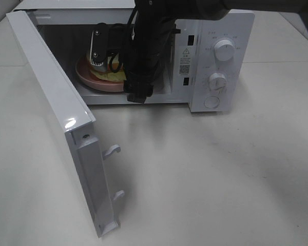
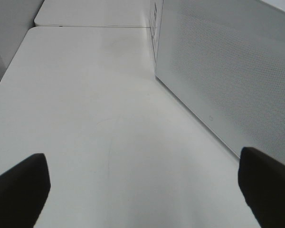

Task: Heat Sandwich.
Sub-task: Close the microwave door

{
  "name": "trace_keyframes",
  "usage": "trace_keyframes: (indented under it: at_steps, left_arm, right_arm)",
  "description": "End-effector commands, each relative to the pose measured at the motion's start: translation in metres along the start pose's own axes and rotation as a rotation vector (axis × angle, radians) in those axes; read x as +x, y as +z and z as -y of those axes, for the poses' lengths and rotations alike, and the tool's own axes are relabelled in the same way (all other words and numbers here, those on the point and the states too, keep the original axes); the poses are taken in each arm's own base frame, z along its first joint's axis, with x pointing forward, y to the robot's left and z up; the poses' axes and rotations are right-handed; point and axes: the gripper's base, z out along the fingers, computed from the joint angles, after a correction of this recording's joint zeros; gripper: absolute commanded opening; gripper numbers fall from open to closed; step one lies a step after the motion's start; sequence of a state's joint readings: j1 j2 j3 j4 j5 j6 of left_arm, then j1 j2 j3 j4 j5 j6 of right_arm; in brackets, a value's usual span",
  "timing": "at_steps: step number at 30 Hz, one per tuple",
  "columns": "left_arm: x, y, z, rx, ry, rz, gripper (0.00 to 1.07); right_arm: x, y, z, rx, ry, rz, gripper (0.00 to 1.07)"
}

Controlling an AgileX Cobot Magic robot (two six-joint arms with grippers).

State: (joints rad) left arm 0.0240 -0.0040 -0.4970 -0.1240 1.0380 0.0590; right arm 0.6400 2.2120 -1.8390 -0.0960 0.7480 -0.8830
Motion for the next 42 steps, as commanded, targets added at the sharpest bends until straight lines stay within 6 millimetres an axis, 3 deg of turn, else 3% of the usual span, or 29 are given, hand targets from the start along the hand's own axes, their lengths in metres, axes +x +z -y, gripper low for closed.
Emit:
trace_keyframes:
  at_steps: [1,19,42]
  left_arm:
    - [0.002,-0.003,0.000,-0.002,0.002,0.031,1.04]
    - [0.002,-0.003,0.000,-0.002,0.002,0.031,1.04]
    - [0.002,-0.003,0.000,-0.002,0.002,0.031,1.04]
  right_arm:
    - [0.001,-0.009,-0.005,0.003,0.000,0.008,0.76]
    - [0.015,-0.055,-0.047,0.002,-0.037,0.035,0.76]
    - [0.079,-0.129,-0.121,0.041,0.148,0.088,0.76]
